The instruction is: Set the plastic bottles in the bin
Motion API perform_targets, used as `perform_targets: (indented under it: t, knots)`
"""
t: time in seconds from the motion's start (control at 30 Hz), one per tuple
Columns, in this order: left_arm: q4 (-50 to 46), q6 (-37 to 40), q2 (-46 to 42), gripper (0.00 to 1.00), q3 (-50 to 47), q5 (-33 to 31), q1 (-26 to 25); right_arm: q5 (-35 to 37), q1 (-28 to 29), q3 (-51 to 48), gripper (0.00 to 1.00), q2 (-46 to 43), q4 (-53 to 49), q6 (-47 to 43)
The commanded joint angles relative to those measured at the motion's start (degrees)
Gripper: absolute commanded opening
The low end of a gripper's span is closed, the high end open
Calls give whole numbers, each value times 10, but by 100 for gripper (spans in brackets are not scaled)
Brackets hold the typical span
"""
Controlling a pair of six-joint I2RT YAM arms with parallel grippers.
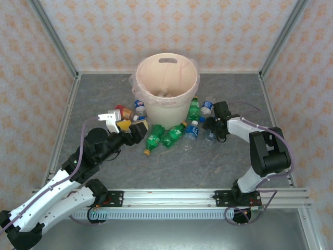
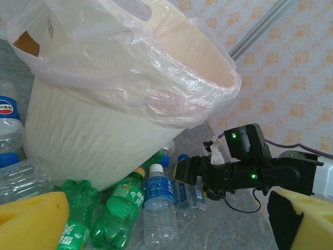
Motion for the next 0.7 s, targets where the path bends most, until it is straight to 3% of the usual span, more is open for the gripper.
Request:
perform_targets:
  t: [0.0,0.23,0.67]
  knots:
    - [-6,-7,-6,99,-10,3,-3,42,3,18,66,-6,-25,-17]
    - [-5,-9,-6,99,-8,3,-3,42,9,1,53,-67,-23,-18]
    - [-13,-17,-13,99,17,-32,-2,4,20,10,51,-326,17,-1]
